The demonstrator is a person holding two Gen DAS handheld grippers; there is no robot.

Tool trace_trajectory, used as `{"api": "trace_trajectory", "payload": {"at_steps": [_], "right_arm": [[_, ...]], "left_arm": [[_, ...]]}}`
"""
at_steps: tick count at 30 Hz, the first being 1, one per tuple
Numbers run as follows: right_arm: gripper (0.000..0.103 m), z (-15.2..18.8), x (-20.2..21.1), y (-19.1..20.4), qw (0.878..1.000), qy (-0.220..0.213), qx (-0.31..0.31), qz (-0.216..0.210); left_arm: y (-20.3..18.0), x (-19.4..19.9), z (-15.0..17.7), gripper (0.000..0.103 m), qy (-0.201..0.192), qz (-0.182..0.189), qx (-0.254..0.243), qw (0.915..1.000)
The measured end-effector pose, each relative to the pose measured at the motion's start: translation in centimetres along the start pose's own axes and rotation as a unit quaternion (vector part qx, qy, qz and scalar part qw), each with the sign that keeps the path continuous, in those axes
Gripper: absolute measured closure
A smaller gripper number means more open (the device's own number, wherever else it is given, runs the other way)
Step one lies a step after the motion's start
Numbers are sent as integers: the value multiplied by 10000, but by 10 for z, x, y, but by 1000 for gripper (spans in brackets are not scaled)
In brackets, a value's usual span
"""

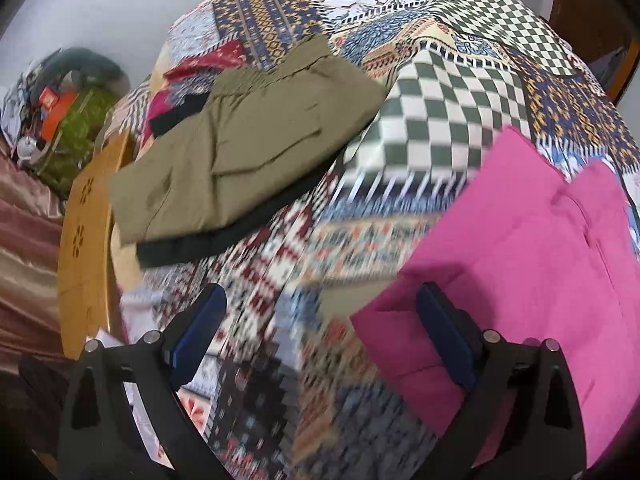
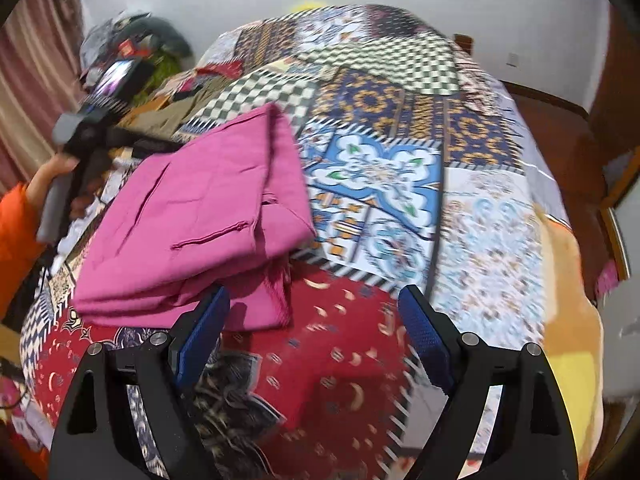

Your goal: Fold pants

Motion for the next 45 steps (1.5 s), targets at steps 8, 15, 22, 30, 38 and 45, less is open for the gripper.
{"api": "trace_trajectory", "payload": {"at_steps": [8,15,22,30,38,45], "right_arm": [[19,-3,29,-15,9991,-305,-233,152],[19,-8,29,3,9988,-447,-218,-42],[28,-16,17,27,9988,-441,-57,-222],[69,-15,-17,42,9991,-14,143,-410],[81,-3,-19,35,9992,46,210,-338],[80,-3,-10,18,9995,89,-43,-296]], "left_arm": [[21,42,72,6,-83,367,371,9986],[11,71,115,6,-375,344,35,9987],[16,101,107,25,-809,837,457,9921],[-13,78,110,80,-499,1238,350,9904],[-6,73,129,80,-557,1052,318,9924],[10,85,123,78,-682,944,500,9919]]}}
Point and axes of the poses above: each gripper's, at about its wrist camera, not at the fingertips, and x roughly against the way its jaws point, y to its left, z to its underside, the point moved 4 cm from there along -x, roughly the way its jaws point, and after that the axes turned 8 degrees about z, right-handed, at the moved point
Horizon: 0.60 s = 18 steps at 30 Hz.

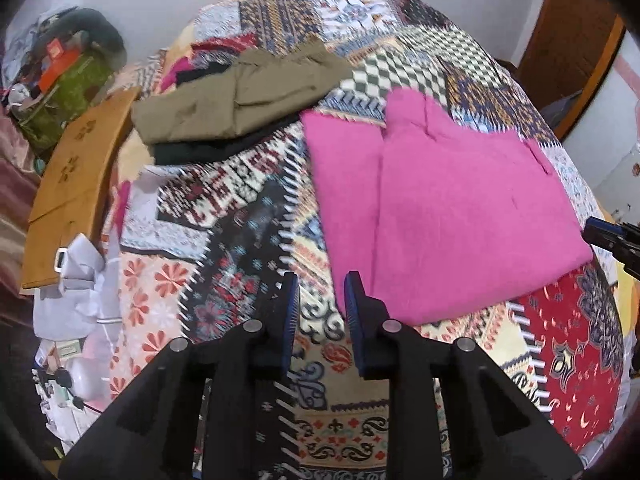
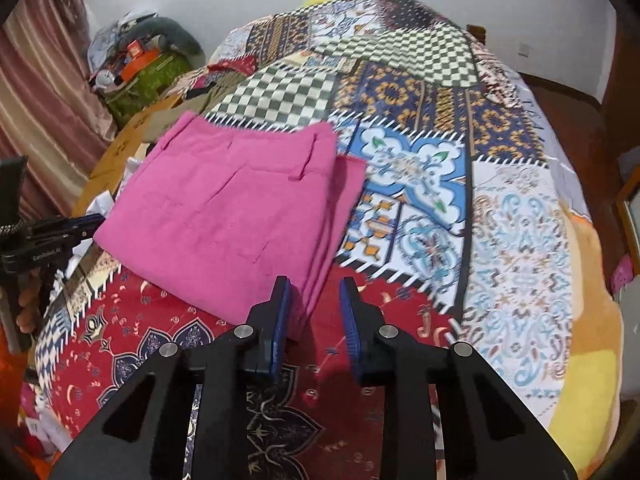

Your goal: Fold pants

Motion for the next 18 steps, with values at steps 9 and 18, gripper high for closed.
{"api": "trace_trajectory", "payload": {"at_steps": [9,18], "right_arm": [[69,-34,11,-4,9993,-362,-71,-51],[56,-71,-22,1,9994,-328,62,-92]], "left_arm": [[-10,25,-47,67,-564,-30,-182,9982],[-37,-12,-95,53,-513,204,-427,9976]]}}
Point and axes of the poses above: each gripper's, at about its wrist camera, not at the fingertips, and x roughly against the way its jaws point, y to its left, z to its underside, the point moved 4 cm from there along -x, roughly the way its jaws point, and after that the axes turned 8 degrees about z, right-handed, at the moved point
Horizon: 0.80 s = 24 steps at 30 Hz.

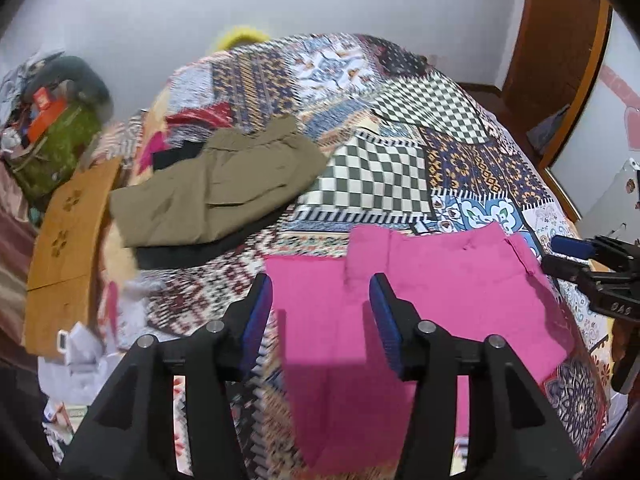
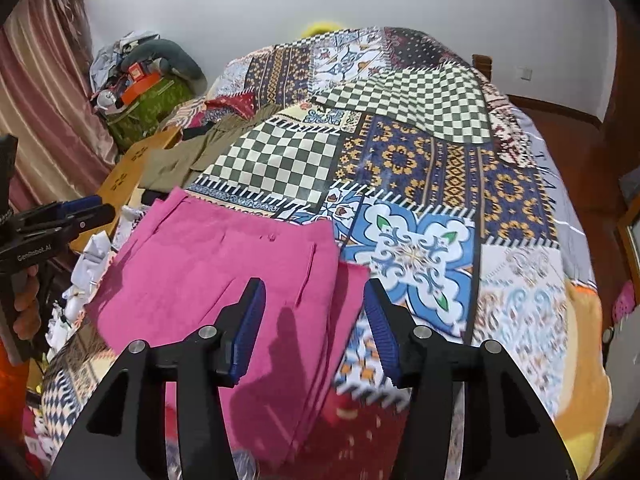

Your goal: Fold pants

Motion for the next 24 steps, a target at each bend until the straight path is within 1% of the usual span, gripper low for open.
{"api": "trace_trajectory", "payload": {"at_steps": [4,6,7,10,11,12,13,14,16,20,23,24], "right_arm": [[56,-7,-27,0,9997,216,79,-107],[58,-7,-38,1,9993,330,144,-134],[64,-6,-43,3,9991,347,192,-161],[77,-4,-49,4,9988,317,330,-176],[80,-4,-49,4,9988,279,373,-156],[83,-3,-50,3,9988,263,377,-152],[86,-2,-51,1,9988,284,359,-150],[86,-1,-51,1,9989,299,337,-152],[86,-1,-51,-1,9989,303,332,-141],[86,-1,-45,1,9988,270,416,39],[84,-3,-34,1,9989,218,369,162],[82,-4,-30,1,9990,212,360,179]], "left_arm": [[-9,-29,-3,53,271,209,9,9994],[-9,-40,1,53,365,133,-27,9992],[-9,-45,3,52,413,99,-47,9991],[-5,-53,9,52,432,68,-96,9990],[-3,-54,11,58,390,-63,-107,9992],[0,-56,14,58,453,-248,-113,9986],[3,-59,17,58,494,-232,-66,9985],[6,-59,19,58,461,-133,43,9988],[9,-56,20,58,441,-74,107,9989],[12,-44,19,59,403,-128,126,9990],[19,-25,15,58,224,-255,221,9992],[23,-18,13,56,164,-232,280,9992]]}}
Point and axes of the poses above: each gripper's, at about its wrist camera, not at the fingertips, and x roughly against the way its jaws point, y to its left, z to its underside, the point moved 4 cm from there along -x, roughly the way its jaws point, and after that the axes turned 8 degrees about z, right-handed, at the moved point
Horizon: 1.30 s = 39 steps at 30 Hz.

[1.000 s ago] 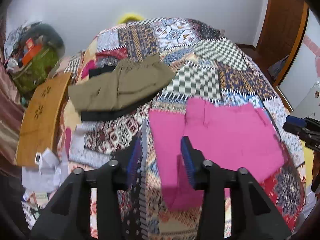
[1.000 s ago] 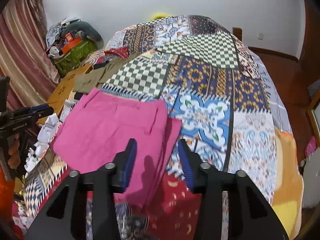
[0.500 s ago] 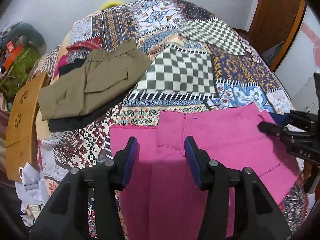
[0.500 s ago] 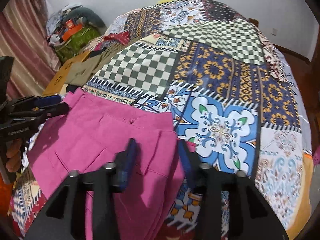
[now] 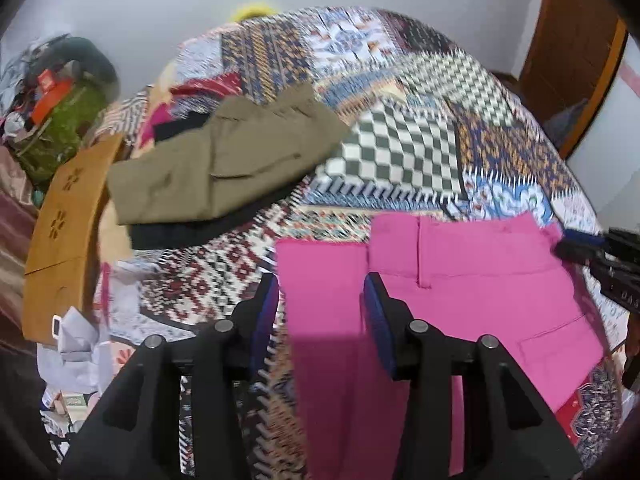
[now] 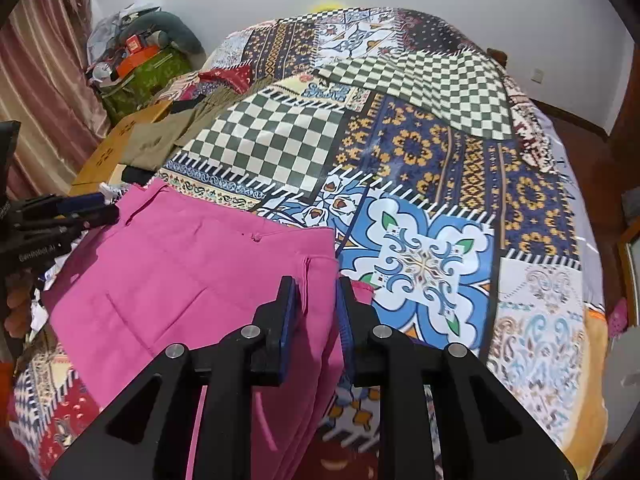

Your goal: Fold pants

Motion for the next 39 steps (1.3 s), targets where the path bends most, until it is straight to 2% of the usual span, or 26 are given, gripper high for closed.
{"api": "trace_trajectory", "payload": {"at_steps": [2,4,5,7,9,16,19,23,24,26,27,29,33,34,35,37,39], "right_arm": [[72,1,9,0,10000,-25,-46,-6],[53,2,18,1,9999,-102,-99,-34],[48,3,23,2,9998,-152,-117,-31],[36,6,32,4,9997,-224,-117,-31],[30,9,38,5,9995,-281,-125,-25],[28,26,25,5,9989,35,-410,-221],[28,35,9,8,9983,297,-417,-284],[27,38,-4,4,9947,483,-651,-639],[27,38,-6,3,9940,500,-687,-687],[29,37,-9,3,9935,528,-690,-736],[34,36,-9,4,9937,516,-654,-749],[48,34,-8,9,9936,471,-557,-862],[73,31,-7,11,9940,411,-544,-856],[81,31,-6,11,9942,385,-559,-836],[85,30,-4,10,9944,344,-583,-811],[91,28,0,9,9946,242,-627,-785],[93,24,4,10,9956,133,-592,-714]], "left_arm": [[7,13,-3,40,-101,105,132,9998],[14,23,-5,26,-203,202,255,9993],[17,28,-5,22,-256,251,314,9989],[21,31,-4,21,-260,347,388,9983],[22,28,2,21,-127,453,425,9980],[8,-4,30,21,473,860,484,9940],[4,-15,35,21,573,975,504,9923],[5,-21,34,23,643,1272,561,9882],[6,-23,34,24,660,1376,586,9865],[8,-23,36,35,698,1640,688,9816],[8,-22,36,37,685,1706,707,9804],[3,-19,35,50,623,1738,627,9808],[-11,-11,34,70,494,1551,419,9858],[-13,-9,33,77,462,1485,393,9870],[-16,-6,32,87,397,1336,360,9896],[-20,-1,31,90,289,1191,304,9920],[-27,5,31,91,175,941,134,9953]]}}
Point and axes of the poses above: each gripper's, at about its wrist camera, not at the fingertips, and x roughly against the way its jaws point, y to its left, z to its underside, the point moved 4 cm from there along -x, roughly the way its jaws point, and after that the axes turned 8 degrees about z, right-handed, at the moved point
